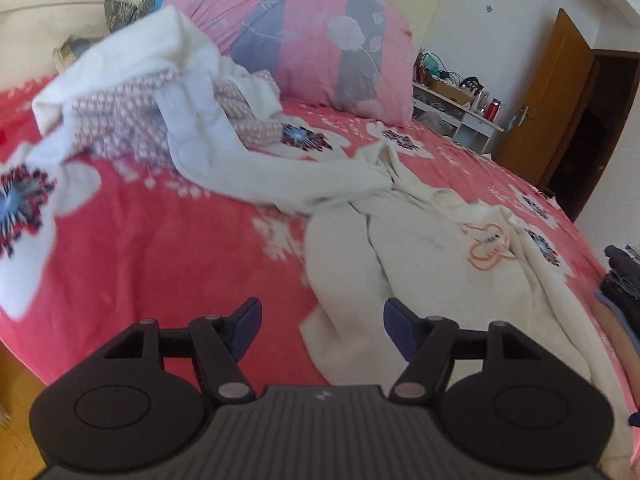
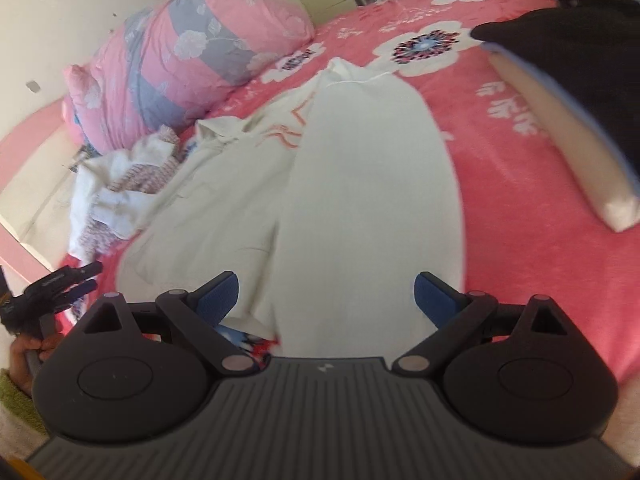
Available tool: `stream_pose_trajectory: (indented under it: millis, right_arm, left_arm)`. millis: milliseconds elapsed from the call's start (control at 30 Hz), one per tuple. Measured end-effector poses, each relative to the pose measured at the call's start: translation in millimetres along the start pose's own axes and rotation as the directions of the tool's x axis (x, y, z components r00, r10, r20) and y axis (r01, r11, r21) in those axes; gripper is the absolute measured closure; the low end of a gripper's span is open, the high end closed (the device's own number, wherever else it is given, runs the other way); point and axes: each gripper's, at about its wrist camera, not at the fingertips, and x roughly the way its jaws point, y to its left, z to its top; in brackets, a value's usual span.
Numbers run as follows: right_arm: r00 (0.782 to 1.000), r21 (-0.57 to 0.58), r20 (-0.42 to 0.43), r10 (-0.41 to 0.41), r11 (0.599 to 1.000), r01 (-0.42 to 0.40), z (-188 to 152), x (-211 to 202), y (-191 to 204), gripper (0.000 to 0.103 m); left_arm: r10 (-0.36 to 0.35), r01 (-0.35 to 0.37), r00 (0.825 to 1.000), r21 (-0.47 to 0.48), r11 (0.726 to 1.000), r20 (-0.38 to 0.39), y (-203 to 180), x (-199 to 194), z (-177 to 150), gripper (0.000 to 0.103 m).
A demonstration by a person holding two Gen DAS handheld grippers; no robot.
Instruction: Fold clothes
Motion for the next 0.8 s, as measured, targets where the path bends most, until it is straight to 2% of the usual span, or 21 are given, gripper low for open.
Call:
stream_pose_trajectory:
  millis: [100,167,333,433,500,567,600,667,700,733,800]
  right_arm:
    - [0.996,-0.022,-0.017,-0.087,0.996,0.087,-10.8,-2.8,-10.7,0.007]
    - [0.993,-0.01,-0.048,-0.112,0.994,0.111,-20.5,0.5,-20.7,0.007]
    - [0.995,-0.043,-0.073,-0.064,0.997,0.062,-35.9,0.8,-13.5,0.002]
    - [0.992,-0.074,-0.123,0.005,0.997,-0.014,-41.9,5.5,-0.2,0.002]
    - [0.991,-0.125,-0.135,0.004,0.992,-0.021,-47.8,9.0,10.3,0.006]
    - [0.991,-0.2,-0.115,-0.067,0.979,0.043,-51.9,12.4,17.2,0.027]
    - [0.99,-0.222,-0.103,-0.099,0.972,0.074,-52.1,12.5,17.8,0.045]
    - [0.992,-0.206,-0.089,-0.092,0.976,0.072,-48.6,8.0,11.8,0.061]
    - [0.994,-0.178,-0.081,-0.071,0.982,0.055,-45.2,4.0,6.6,0.075]
    - [0.996,-0.15,-0.073,-0.049,0.988,0.038,-41.6,-0.3,1.8,0.084]
    - [0.999,-0.103,-0.037,0.004,0.995,-0.007,-32.4,-11.3,-2.2,0.089]
  left_arm:
    - [-0.011,0.011,1.0,-0.029,1.0,-0.003,-4.0,1.4,-12.7,0.034]
    - [0.0,0.0,1.0,-0.026,1.0,-0.009,-7.6,4.2,-17.0,0.034]
    - [0.028,-0.028,0.999,-0.011,1.0,-0.016,-17.6,10.9,-25.8,0.034]
    - [0.047,-0.047,0.999,0.012,0.999,-0.006,-25.2,13.6,-29.8,0.034]
    - [0.06,-0.06,0.998,0.026,0.998,0.002,-29.3,15.1,-31.3,0.034]
    - [0.068,-0.069,0.998,0.024,0.997,0.006,-30.6,16.2,-31.6,0.034]
    - [0.071,-0.071,0.997,0.022,0.997,0.008,-30.9,16.5,-31.5,0.034]
    - [0.073,-0.073,0.997,0.018,0.997,0.011,-30.6,16.8,-30.8,0.034]
    - [0.074,-0.074,0.997,0.015,0.997,0.012,-30.7,16.8,-30.6,0.034]
    - [0.076,-0.076,0.997,0.013,0.997,0.013,-30.7,16.9,-30.4,0.034]
    - [0.081,-0.082,0.997,0.01,0.997,0.017,-30.9,16.8,-30.2,0.034]
